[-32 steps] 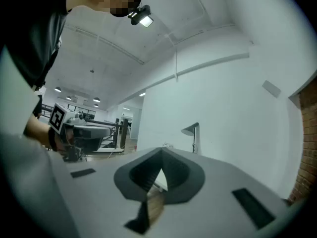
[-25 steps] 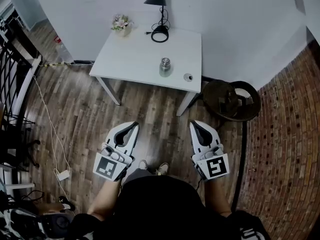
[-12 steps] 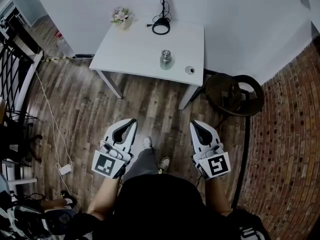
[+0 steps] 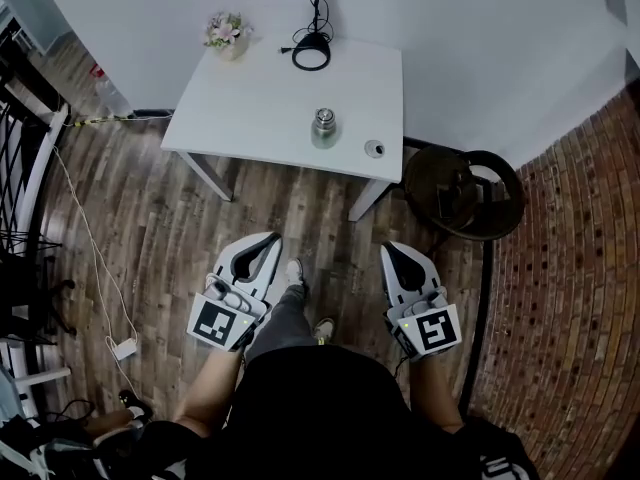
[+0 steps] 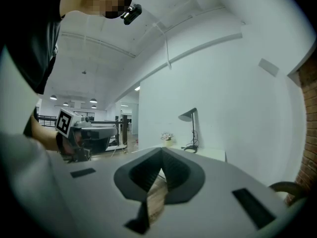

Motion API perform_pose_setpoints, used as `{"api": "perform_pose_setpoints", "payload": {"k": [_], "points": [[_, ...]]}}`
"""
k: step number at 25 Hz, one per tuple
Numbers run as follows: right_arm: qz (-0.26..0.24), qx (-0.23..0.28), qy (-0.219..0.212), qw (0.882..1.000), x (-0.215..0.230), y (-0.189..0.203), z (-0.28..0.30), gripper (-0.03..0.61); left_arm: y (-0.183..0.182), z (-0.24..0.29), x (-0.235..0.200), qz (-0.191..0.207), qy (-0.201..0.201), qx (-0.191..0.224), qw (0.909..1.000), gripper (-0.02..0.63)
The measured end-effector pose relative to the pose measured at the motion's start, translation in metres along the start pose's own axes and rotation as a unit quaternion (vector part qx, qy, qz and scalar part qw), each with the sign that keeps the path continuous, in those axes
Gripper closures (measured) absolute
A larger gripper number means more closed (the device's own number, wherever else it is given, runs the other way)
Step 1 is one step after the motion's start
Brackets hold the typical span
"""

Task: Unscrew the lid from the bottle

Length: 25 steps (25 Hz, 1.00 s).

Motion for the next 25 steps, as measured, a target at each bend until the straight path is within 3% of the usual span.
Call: {"api": "perform_pose_setpoints", "payload": {"k": [8,15,25], "points": [[-0.023,-0.024,-0.016,0.999,0.011,-0.013,0.096,0.565,0.010,0.039,-0.084,-0.026,-0.001,-0.001,0.9997,0.589],[-0.053,-0.009,0.031,0.998,0.011,-0.040,0.167,0.565,0.013,0.069,-0.163,-0.031,0.023,0.009,0.9992,0.589],[-0.060,-0.031,0.060,0.996,0.017,-0.043,0.205,0.565,0.034,0.112,-0.197,-0.050,0.074,-0.005,0.9960,0.589]]}}
Point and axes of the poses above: the fingertips, and each gripper's own axes: z forward along the fingers, x to its right, y out of its underside, the point moved 8 cm from there along -z, backward along the fingers, and after that the axes turned 7 degrees about y, right-handed, at the moved point
